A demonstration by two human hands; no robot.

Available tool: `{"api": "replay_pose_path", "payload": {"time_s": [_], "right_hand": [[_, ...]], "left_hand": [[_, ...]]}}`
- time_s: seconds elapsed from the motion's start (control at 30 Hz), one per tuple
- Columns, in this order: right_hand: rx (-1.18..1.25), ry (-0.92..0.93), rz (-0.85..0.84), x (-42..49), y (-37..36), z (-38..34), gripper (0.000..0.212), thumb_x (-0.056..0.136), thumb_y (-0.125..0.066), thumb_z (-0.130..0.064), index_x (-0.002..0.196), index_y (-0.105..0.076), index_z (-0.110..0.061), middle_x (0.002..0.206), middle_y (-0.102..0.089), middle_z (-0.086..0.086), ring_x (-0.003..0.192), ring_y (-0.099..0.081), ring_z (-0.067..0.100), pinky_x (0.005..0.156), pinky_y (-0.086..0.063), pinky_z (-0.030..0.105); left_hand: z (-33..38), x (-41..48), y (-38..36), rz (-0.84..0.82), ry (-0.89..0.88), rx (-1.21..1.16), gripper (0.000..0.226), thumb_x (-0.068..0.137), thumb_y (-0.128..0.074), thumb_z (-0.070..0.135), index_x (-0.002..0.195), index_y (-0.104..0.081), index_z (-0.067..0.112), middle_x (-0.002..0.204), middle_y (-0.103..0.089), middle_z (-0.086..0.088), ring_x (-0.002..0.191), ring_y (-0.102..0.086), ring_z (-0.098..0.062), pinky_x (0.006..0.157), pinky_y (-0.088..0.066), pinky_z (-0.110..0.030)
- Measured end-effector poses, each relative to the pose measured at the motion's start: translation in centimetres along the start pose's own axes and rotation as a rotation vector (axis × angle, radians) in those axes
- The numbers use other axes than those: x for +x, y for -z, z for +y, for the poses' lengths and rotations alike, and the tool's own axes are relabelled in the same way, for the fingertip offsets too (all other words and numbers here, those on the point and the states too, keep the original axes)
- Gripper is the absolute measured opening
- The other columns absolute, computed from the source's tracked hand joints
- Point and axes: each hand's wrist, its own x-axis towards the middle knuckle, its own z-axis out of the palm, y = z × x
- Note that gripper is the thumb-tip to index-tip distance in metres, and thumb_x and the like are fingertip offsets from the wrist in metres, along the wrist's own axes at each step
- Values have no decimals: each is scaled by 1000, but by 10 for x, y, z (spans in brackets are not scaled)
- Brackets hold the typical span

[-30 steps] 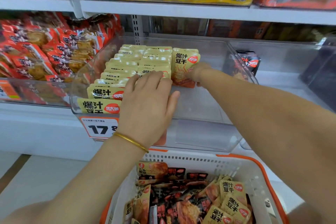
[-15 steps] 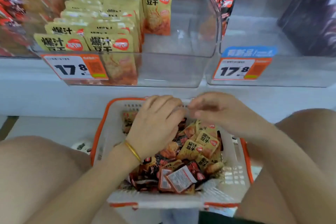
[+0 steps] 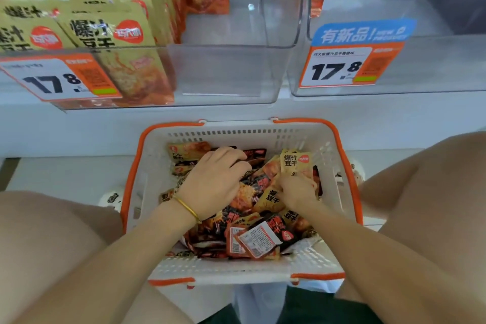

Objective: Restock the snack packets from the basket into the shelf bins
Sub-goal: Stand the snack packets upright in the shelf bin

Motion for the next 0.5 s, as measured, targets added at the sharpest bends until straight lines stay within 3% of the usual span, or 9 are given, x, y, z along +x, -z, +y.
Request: {"api": "replay_pose_path", "payload": {"time_s": [0.1, 0.23, 0.4, 0.47, 0.5], "right_hand": [[114, 156, -32, -2, 29, -9, 9, 93, -50, -19, 84, -49, -16, 88, -57, 3, 88, -55, 24, 67, -41, 33], [243, 385, 32, -21, 92, -22, 8, 94, -54, -19, 87, -53, -15, 82, -54, -2, 80, -53, 20, 71, -42, 34], [631, 426, 85, -55, 128, -33, 10, 91, -59, -15, 91, -66, -7, 86, -67, 10, 78, -63, 18, 72, -51, 32], [829, 362, 116, -62, 131, -36, 8, 89, -63, -16, 93, -67, -10, 87, -68, 10, 77, -64, 19, 71, -54, 34], [953, 316, 100, -66, 132, -37, 10, 87, -65, -20, 95, -67, -13, 88, -68, 11, 77, -64, 24, 72, -54, 41]], "left_hand": [[1, 1, 0, -38, 62, -74, 37, 87, -38, 25, 112, -63, 16, 116, -61, -2, 108, -55, -24, 84, -52, -42], [1, 4, 3, -176, 280, -335, 49, 94, -53, 32, 139, -40, 19, 138, -47, 0, 125, -44, -17, 102, -39, -32], [10, 6, 18, -72, 381, -569, 34, 88, -63, 26, 119, -53, 19, 100, -56, 9, 95, -56, -12, 72, -38, -21], [13, 4, 25, -7, 401, -684, 27, 87, -66, 22, 112, -56, 25, 99, -59, 11, 95, -59, -10, 77, -43, -23], [13, 2, 30, 35, 411, -769, 24, 86, -67, 20, 106, -57, 30, 99, -62, 12, 95, -61, -8, 81, -47, -25]]}}
